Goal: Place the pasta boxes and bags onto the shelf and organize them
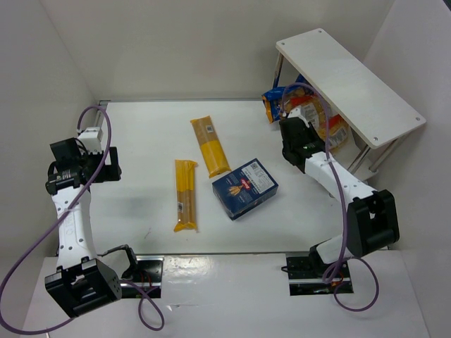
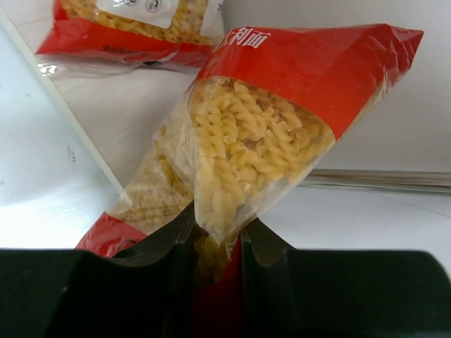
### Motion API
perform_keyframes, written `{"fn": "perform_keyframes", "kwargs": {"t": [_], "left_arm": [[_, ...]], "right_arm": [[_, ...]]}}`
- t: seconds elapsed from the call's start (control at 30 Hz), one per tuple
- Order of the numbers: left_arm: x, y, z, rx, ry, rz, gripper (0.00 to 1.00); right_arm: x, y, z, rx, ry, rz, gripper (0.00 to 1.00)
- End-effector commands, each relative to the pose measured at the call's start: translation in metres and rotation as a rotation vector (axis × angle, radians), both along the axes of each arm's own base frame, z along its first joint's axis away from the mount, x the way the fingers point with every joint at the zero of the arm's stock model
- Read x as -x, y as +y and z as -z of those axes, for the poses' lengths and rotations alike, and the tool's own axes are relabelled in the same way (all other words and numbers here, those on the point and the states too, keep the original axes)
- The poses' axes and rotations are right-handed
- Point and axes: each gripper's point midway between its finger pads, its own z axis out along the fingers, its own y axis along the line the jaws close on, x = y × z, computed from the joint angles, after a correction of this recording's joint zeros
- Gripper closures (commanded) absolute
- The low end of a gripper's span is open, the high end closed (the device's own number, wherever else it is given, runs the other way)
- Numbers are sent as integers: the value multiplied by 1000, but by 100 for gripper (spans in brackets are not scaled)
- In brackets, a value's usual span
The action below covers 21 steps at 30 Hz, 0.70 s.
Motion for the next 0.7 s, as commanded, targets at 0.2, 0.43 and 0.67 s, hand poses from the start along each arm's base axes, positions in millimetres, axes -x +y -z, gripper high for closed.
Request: {"fn": "perform_keyframes", "kwargs": {"t": [0.2,0.43,0.67], "left_arm": [[-3,-1,-8,4,-44,3,1],[-3,-1,-8,4,-44,3,1],[-3,-1,-8,4,-44,3,1]], "right_arm": [[-2,-33,-36,111,-138,160,100],[-2,-53,-38,138,-129,222,100],[-4,-65,-31,169,-108,265,100]]}}
